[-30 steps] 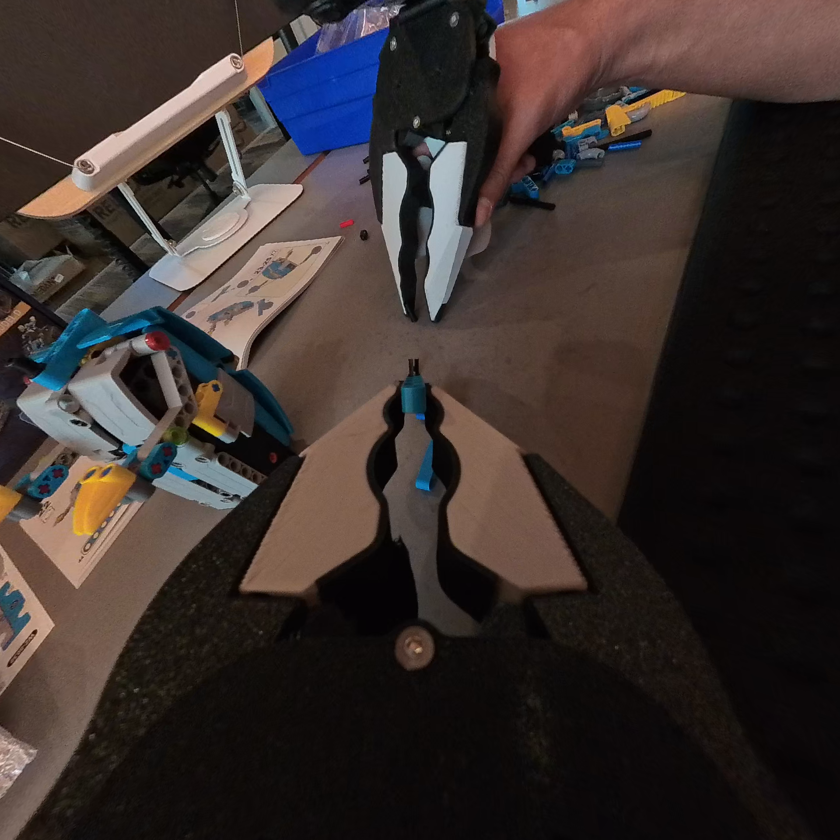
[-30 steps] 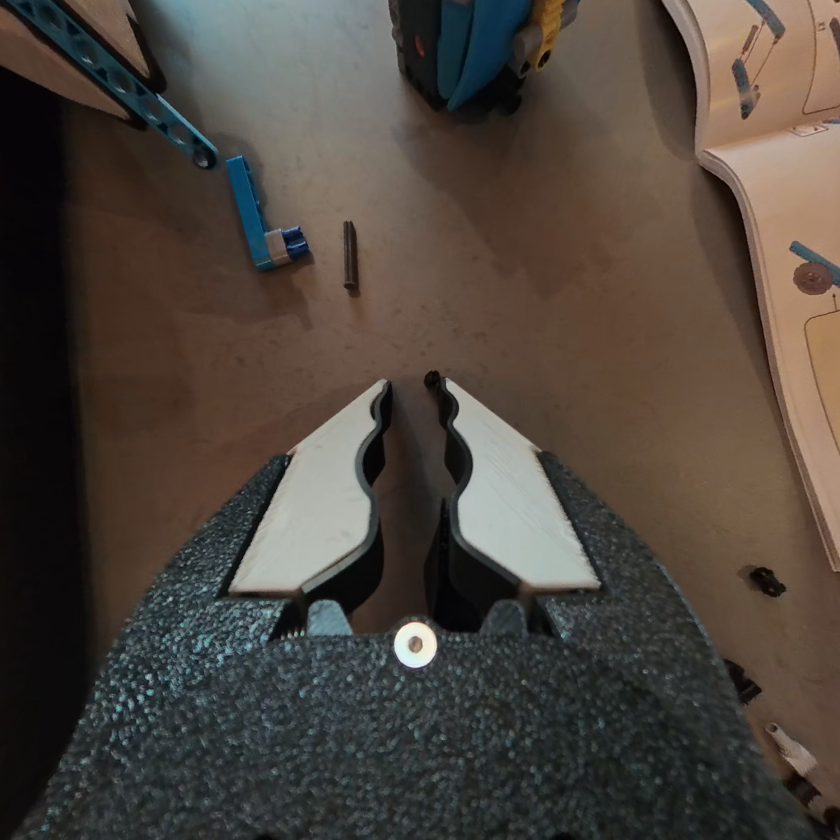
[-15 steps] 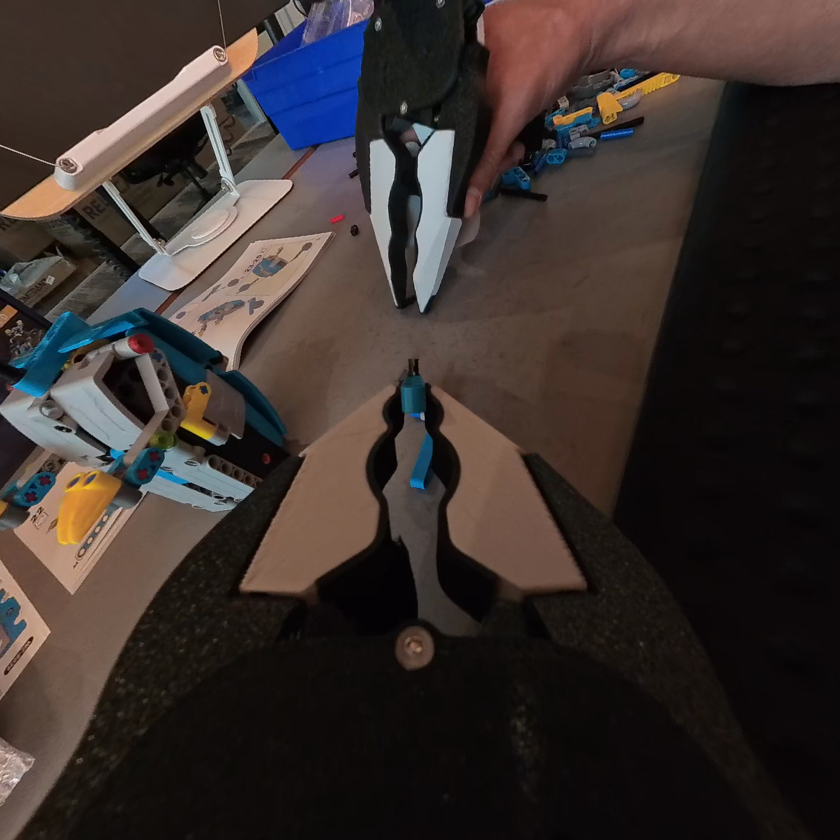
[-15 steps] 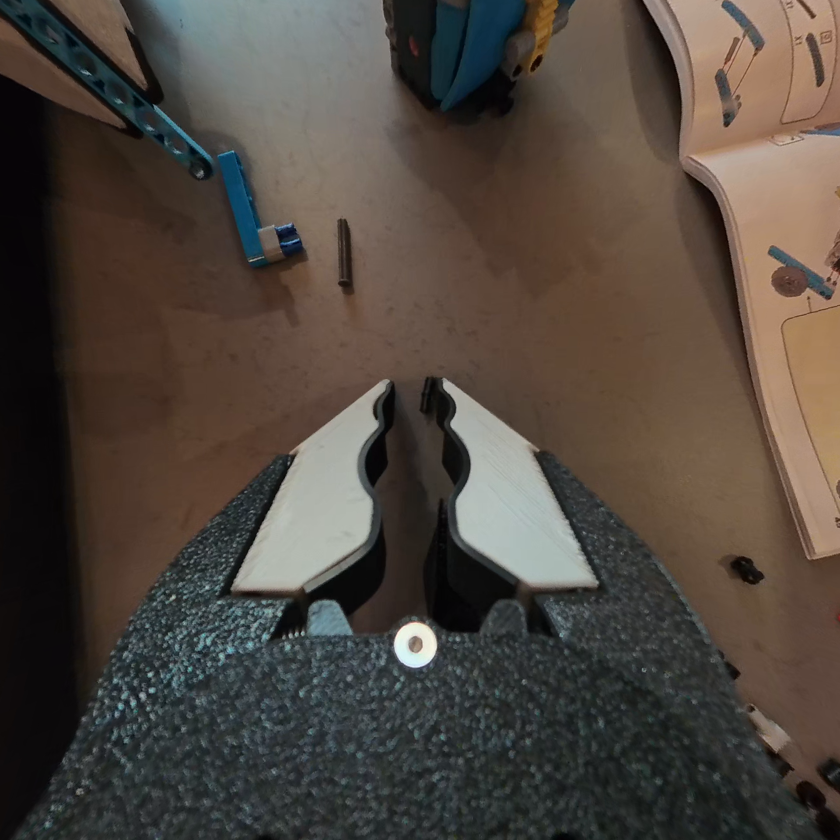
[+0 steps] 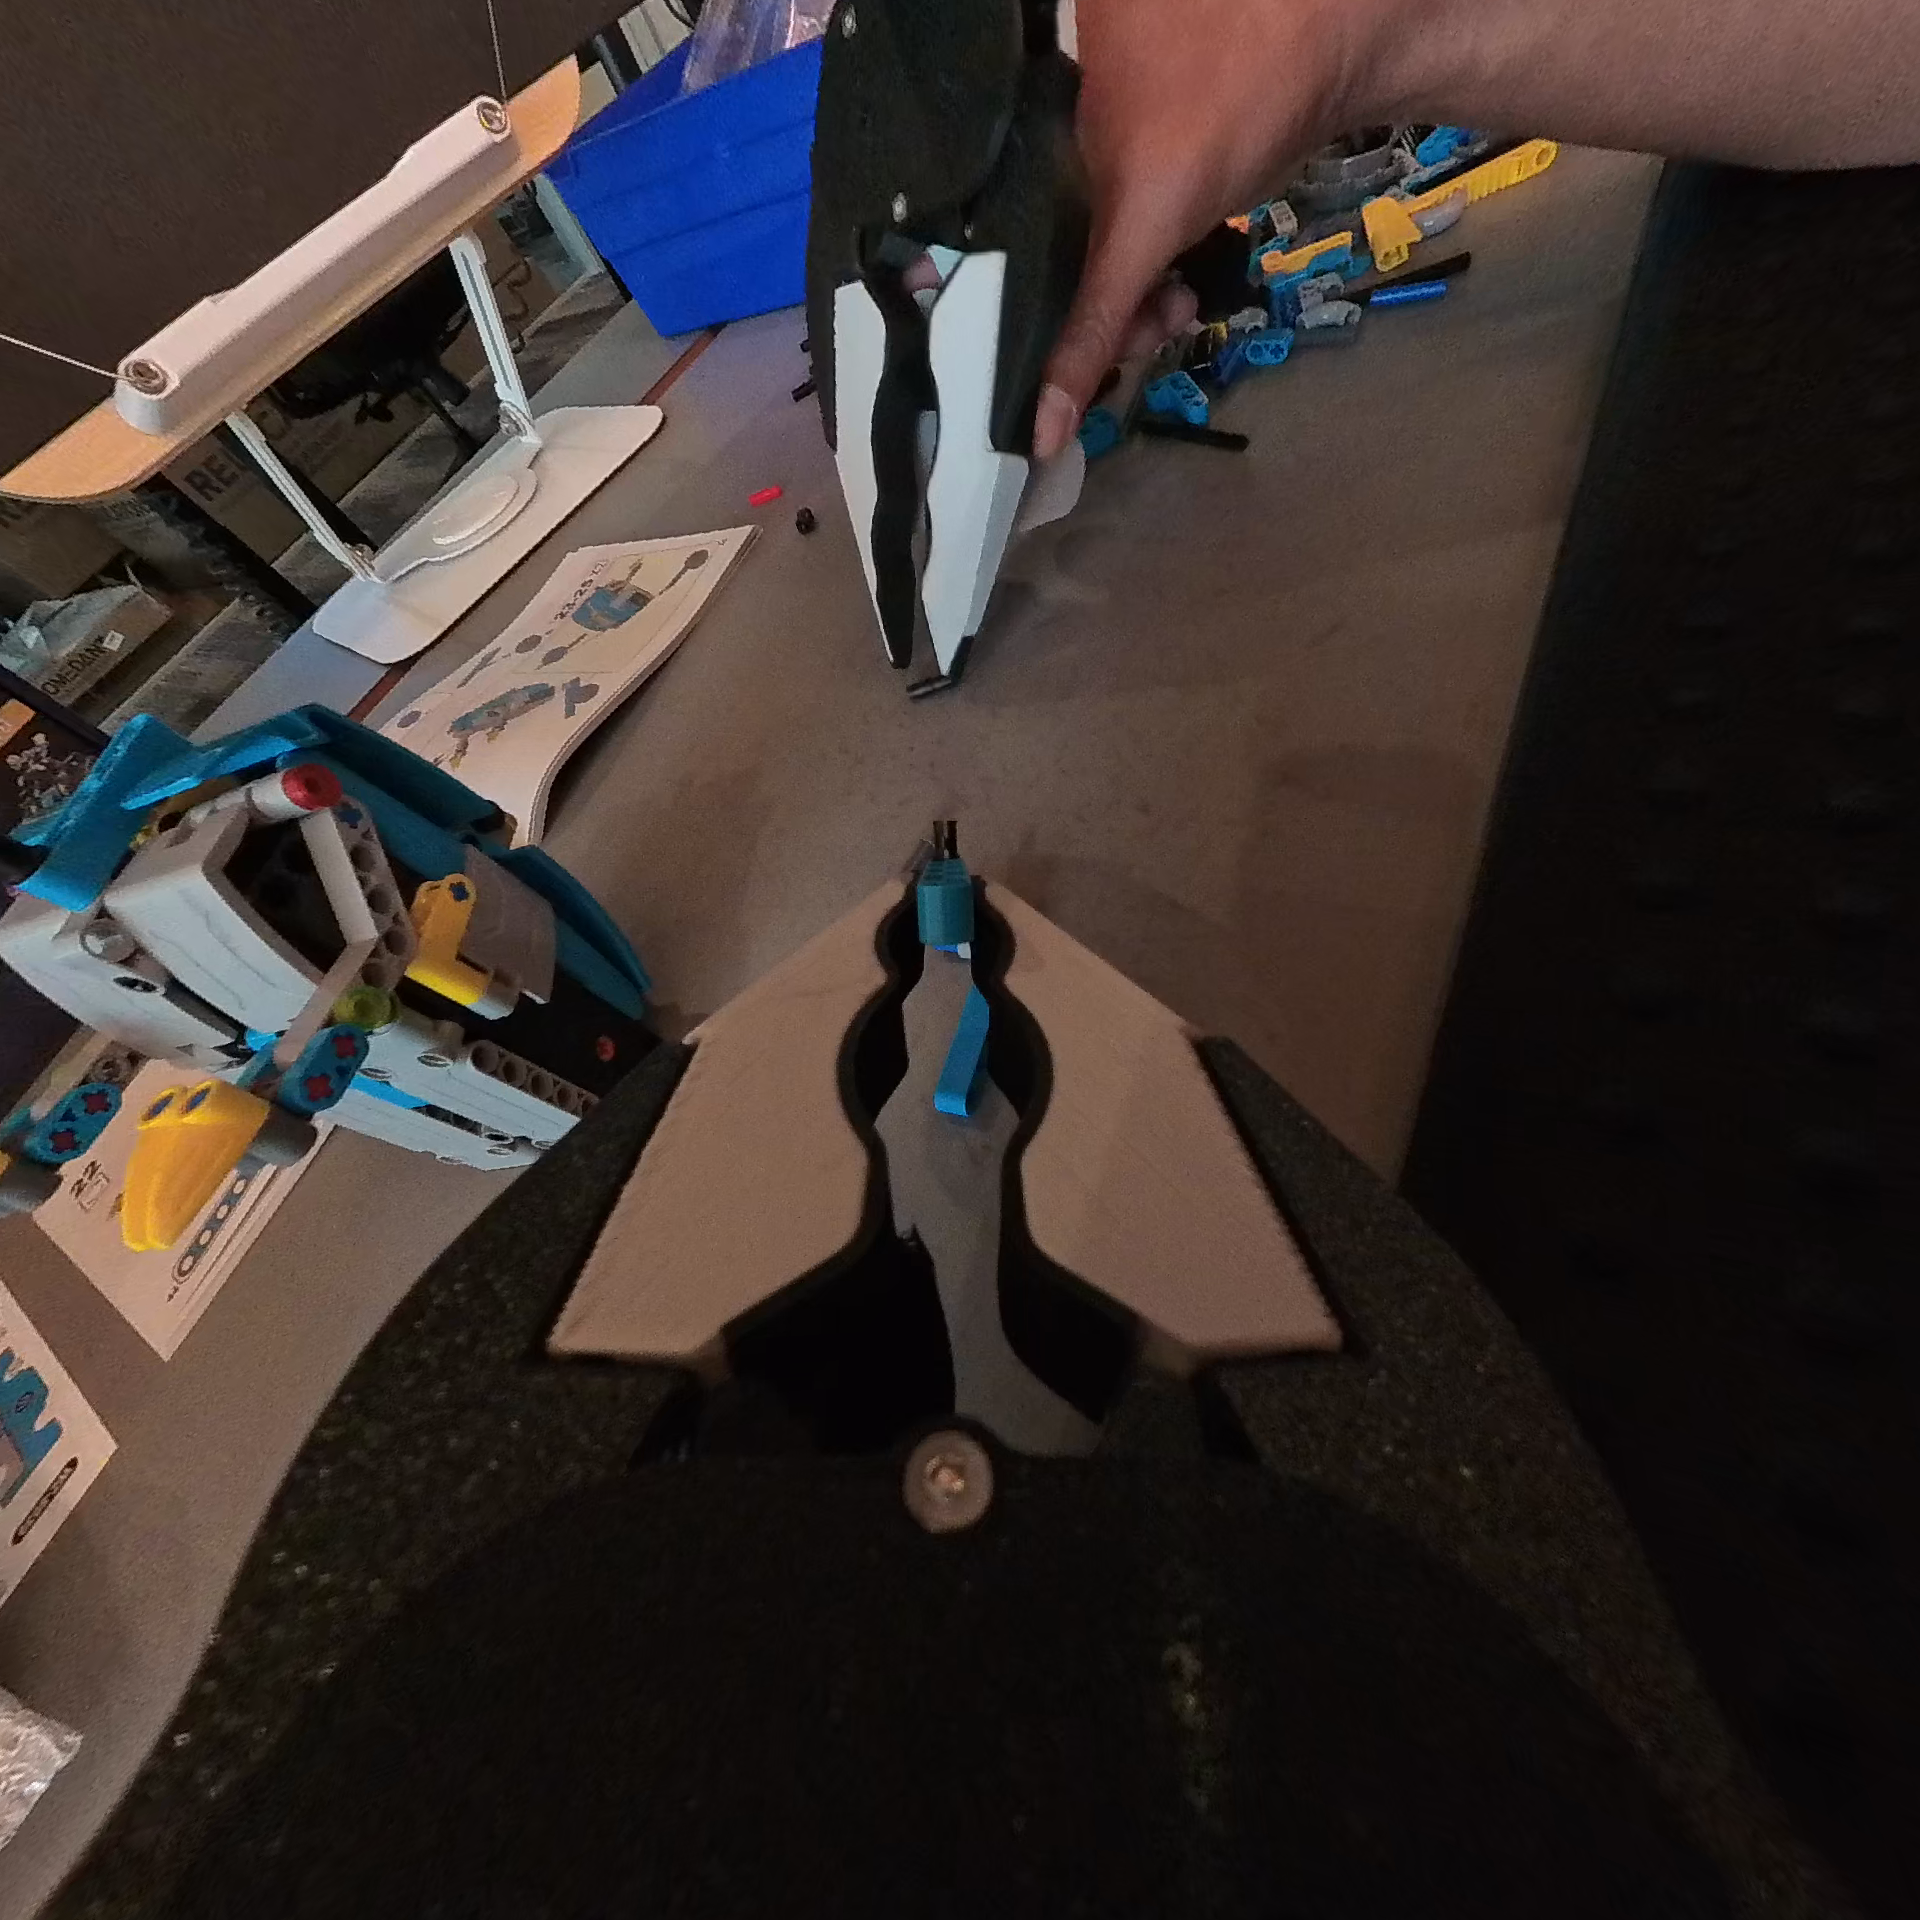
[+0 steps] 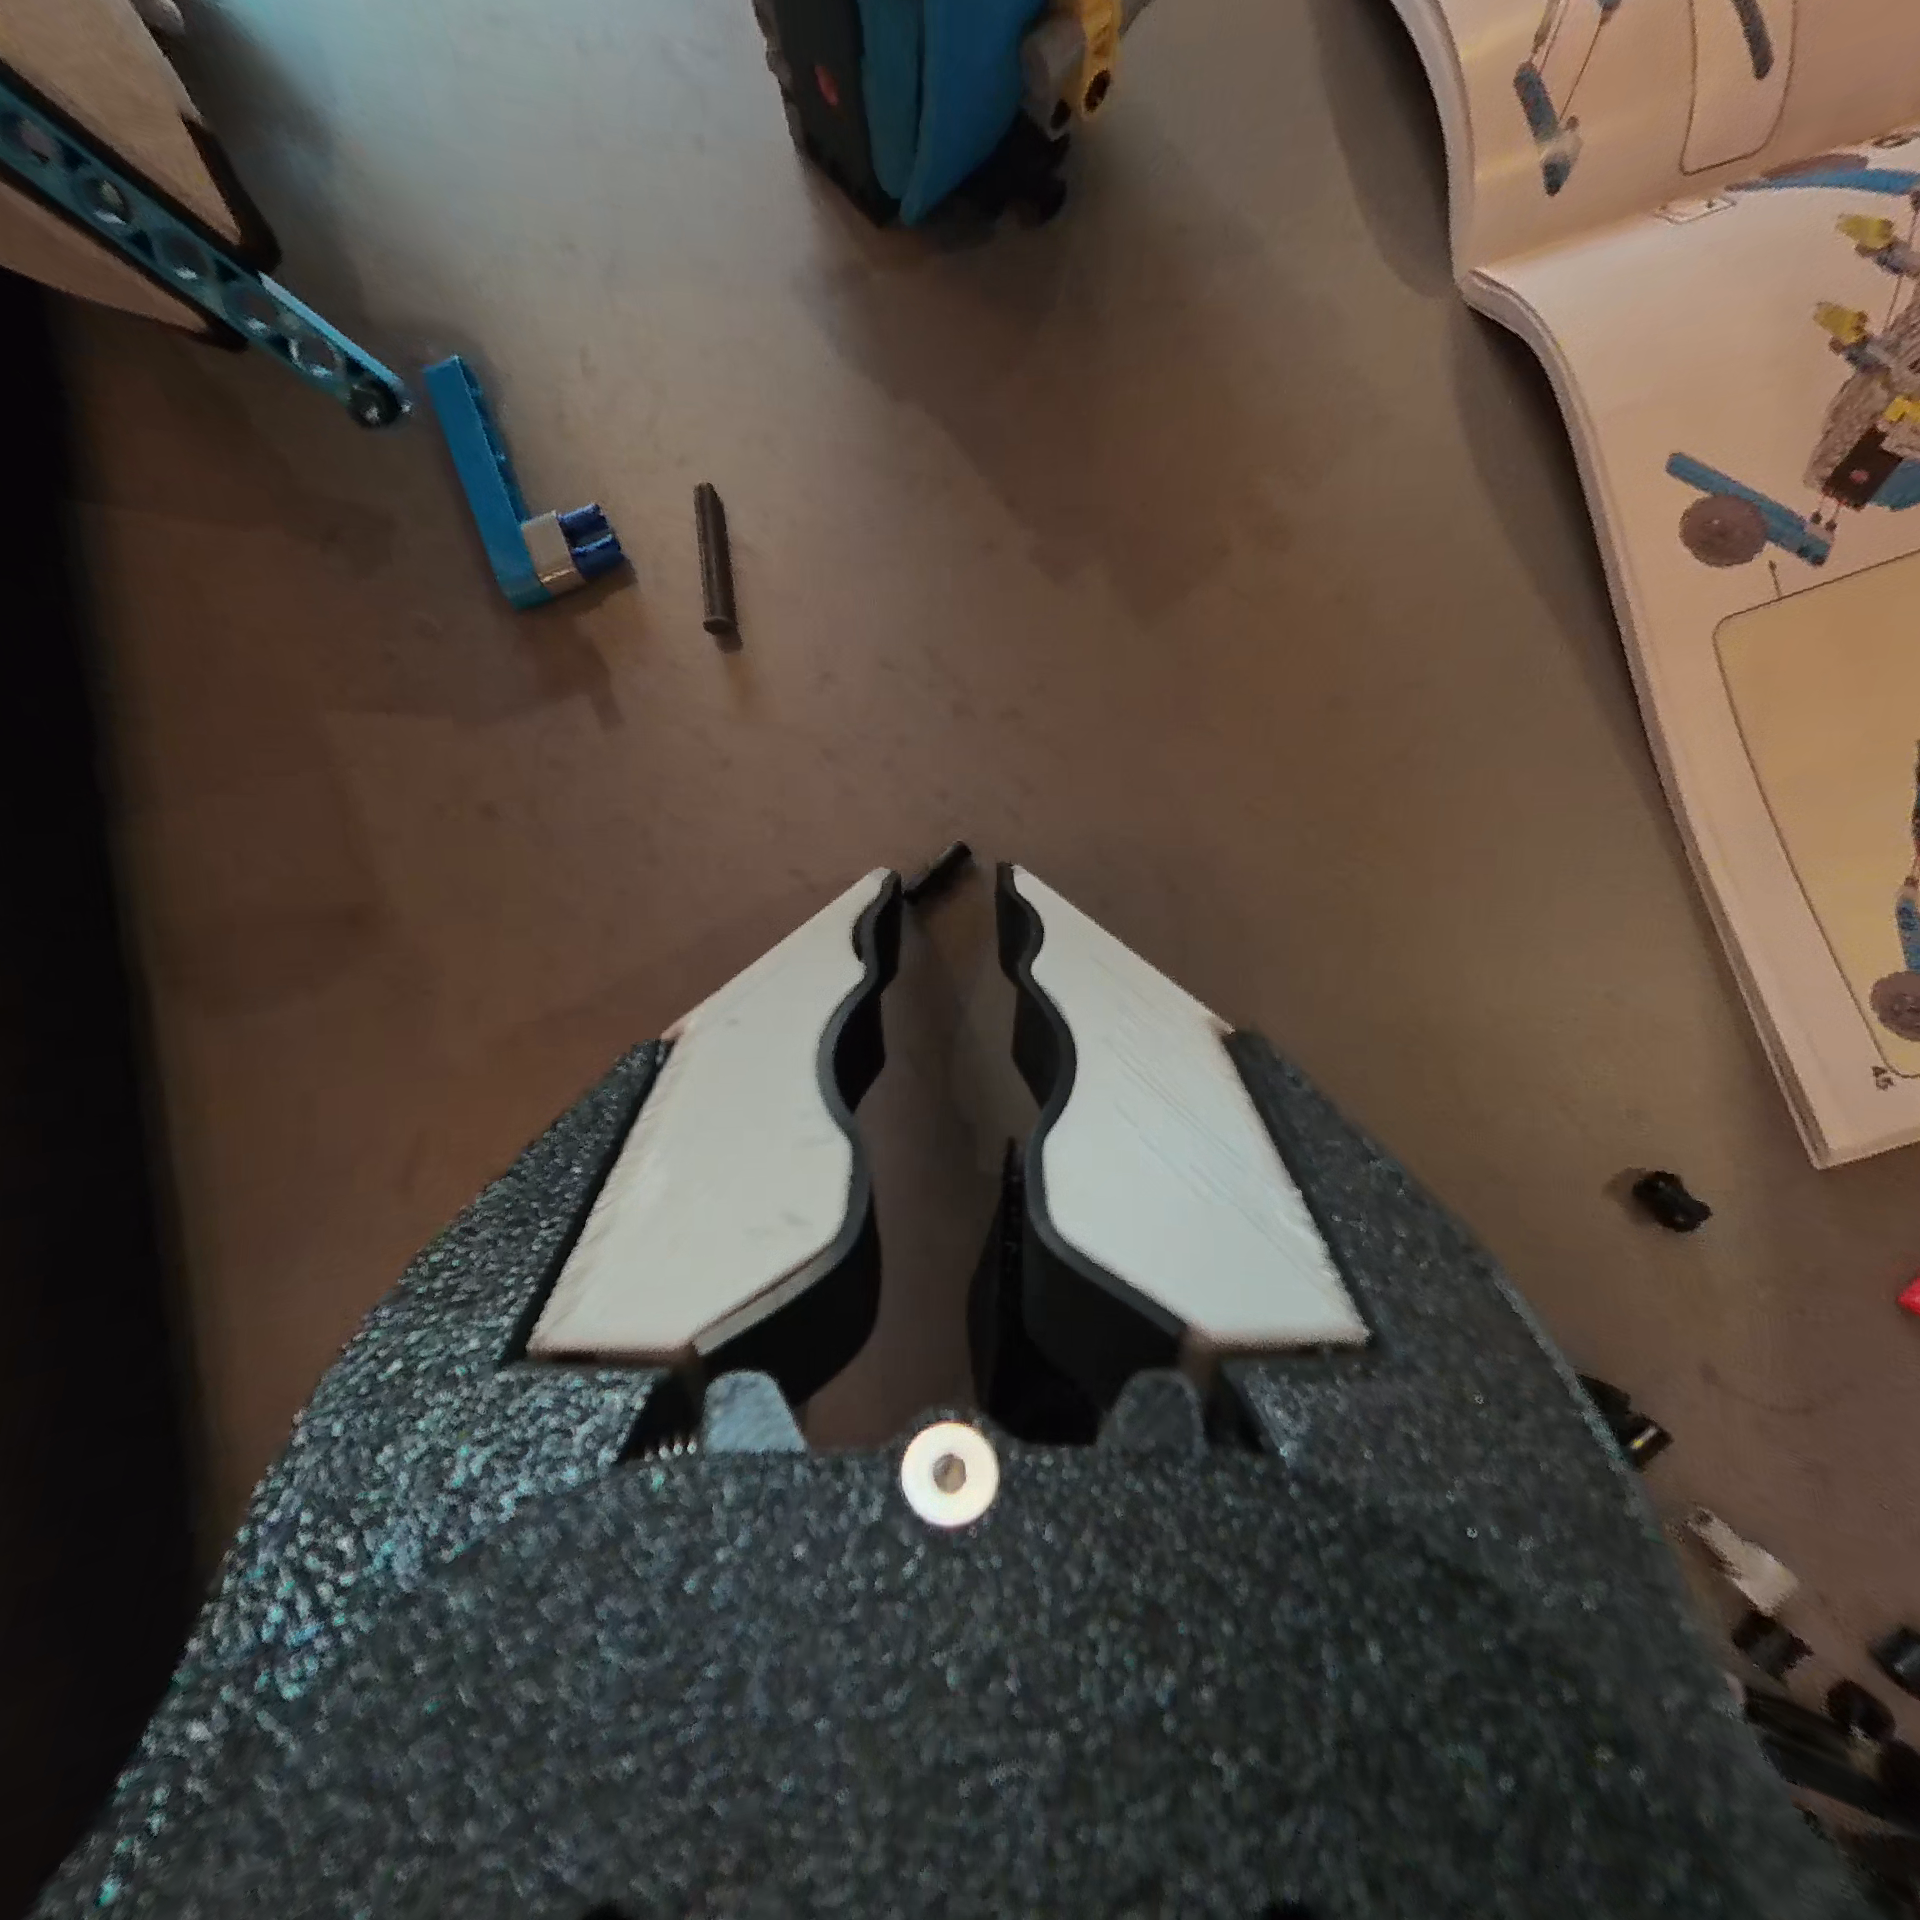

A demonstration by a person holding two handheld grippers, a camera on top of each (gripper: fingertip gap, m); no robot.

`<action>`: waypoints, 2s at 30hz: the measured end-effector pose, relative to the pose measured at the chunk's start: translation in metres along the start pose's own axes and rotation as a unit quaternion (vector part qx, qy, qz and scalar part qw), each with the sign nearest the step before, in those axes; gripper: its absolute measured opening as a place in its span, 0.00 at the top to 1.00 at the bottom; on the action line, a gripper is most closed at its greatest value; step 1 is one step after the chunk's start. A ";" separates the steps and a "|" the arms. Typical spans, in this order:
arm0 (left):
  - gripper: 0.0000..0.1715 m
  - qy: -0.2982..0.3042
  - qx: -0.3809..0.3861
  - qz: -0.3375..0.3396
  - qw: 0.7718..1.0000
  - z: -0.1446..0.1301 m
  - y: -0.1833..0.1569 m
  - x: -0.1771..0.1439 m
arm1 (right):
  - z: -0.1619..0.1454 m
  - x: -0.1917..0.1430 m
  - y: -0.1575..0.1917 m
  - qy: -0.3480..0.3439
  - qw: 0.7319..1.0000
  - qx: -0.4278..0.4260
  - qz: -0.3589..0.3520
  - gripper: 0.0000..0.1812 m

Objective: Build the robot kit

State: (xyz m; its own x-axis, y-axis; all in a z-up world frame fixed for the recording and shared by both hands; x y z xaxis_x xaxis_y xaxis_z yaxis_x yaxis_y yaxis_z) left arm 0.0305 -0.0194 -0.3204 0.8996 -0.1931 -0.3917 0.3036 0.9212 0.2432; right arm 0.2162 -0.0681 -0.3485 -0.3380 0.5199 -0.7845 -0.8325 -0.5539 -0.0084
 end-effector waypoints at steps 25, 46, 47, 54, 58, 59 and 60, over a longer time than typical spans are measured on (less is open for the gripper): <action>0.96 0.002 0.000 0.000 1.000 -0.001 0.000 0.001 | 0.017 0.010 0.022 -0.004 0.999 -0.020 0.025 0.91; 0.96 0.016 -0.074 0.081 0.994 -0.005 0.031 -0.003 | 0.077 0.012 0.050 -0.171 0.982 -0.002 0.076 0.97; 0.96 0.003 -0.083 0.087 0.993 -0.003 0.034 -0.007 | 0.089 0.009 0.055 -0.209 0.974 0.014 0.088 0.97; 0.96 -0.008 -0.115 0.129 0.985 -0.002 0.049 -0.013 | 0.120 0.033 0.077 -0.248 0.961 0.088 0.086 0.97; 0.96 -0.008 -0.141 0.121 0.983 -0.005 0.052 -0.014 | 0.121 0.037 0.078 -0.247 0.959 0.109 0.091 0.97; 0.96 -0.009 -0.136 0.122 0.983 -0.004 0.051 -0.014 | 0.119 0.039 0.080 -0.243 0.958 0.112 0.100 0.97; 0.96 -0.010 -0.127 0.124 0.984 -0.002 0.050 -0.014 | 0.118 0.040 0.081 -0.235 0.960 0.111 0.100 0.97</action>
State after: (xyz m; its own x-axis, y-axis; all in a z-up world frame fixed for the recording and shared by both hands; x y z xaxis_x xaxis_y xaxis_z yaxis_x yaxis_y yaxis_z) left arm 0.0326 0.0303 -0.3050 0.9426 0.0439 -0.3310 -0.0120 0.9951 0.0979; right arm 0.0834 -0.0151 -0.3078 -0.6183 0.6828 -0.3891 -0.7857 -0.5483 0.2863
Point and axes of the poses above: each gripper's, where its closed fingertips meet, x out along the fingers, z out of its top, y = z × x across the jaws, the point moved 5 cm from there along -x, back along the fingers, and after that the axes turned 6 degrees about -x, right-handed, at the moved point
